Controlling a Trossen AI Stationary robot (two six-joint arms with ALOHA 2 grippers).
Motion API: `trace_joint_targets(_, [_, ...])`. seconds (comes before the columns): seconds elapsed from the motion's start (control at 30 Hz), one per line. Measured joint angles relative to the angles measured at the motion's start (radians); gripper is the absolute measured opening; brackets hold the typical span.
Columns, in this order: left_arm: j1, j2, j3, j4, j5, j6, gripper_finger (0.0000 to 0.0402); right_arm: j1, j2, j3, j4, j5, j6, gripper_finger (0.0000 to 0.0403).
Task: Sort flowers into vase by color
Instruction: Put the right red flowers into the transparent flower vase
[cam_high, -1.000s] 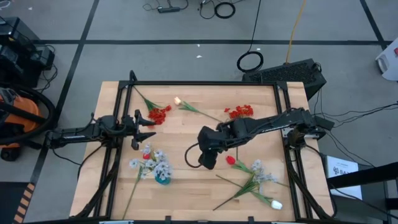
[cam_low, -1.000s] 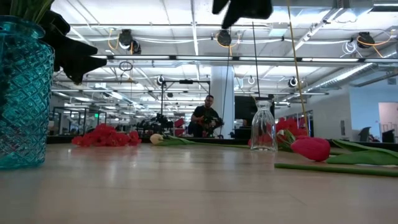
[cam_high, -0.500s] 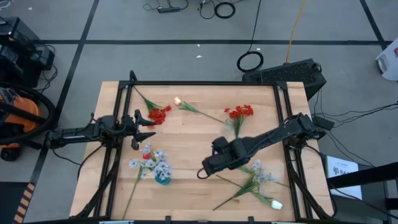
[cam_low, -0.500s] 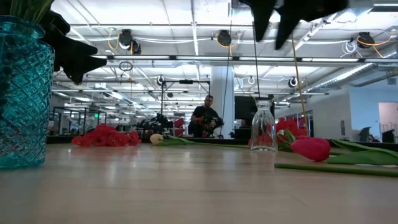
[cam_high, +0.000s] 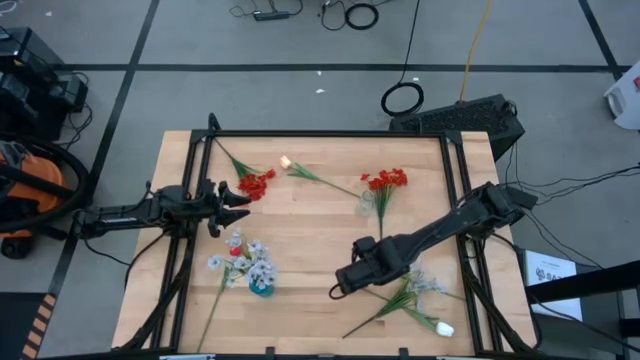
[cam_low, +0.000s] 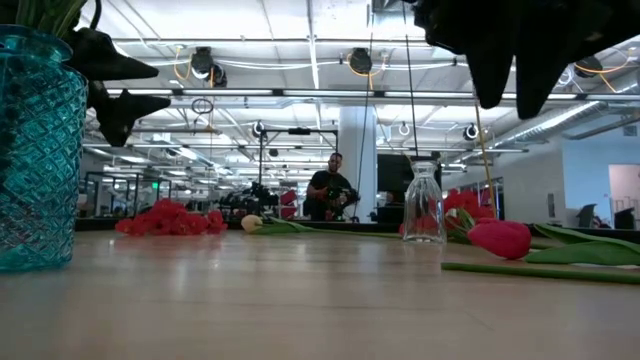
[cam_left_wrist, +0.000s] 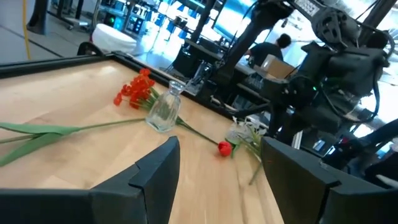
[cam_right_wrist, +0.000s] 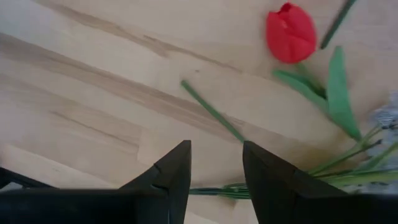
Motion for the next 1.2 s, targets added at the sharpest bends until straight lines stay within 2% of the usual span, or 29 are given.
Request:
trace_joint_targets(0.33, [0.000,0.000,0.000,0.001,-0.006,0.007,0.0228,-0.035,-0.309,-0.272,0.045,0.089,-0.019,0.0136])
trace_joint_targets(0.67, [0.000,0.000,0.000,0.099,-0.011,0.004,0.0228,-0.104,-0.591,-0.627,0.190,0.086,-0.087,0.0136])
trace_joint_targets(0.8, [0.000,0.000,0.000,0.110,-0.128,0.002,0.0228,-0.109,-0.633,-0.702,0.221,0.094,-0.100,0.0136])
trace_joint_targets(0.93, [-0.002,0.001,0.008,0.113,-0.213,-0.026,0.0228,-0.134,-0.641,-0.732,0.219,0.188,-0.104,0.0136])
trace_joint_targets(1.0, [-0.008,0.015,0.021,0.107,-0.235,-0.022,0.0228,-0.169,-0.638,-0.735,0.218,0.222,-0.131,0.0136])
trace_joint_targets(1.2, [-0.022,0.093,0.109,-0.035,-0.299,0.004,0.0228,-0.336,-0.602,-0.735,0.248,0.211,-0.294,0.0136])
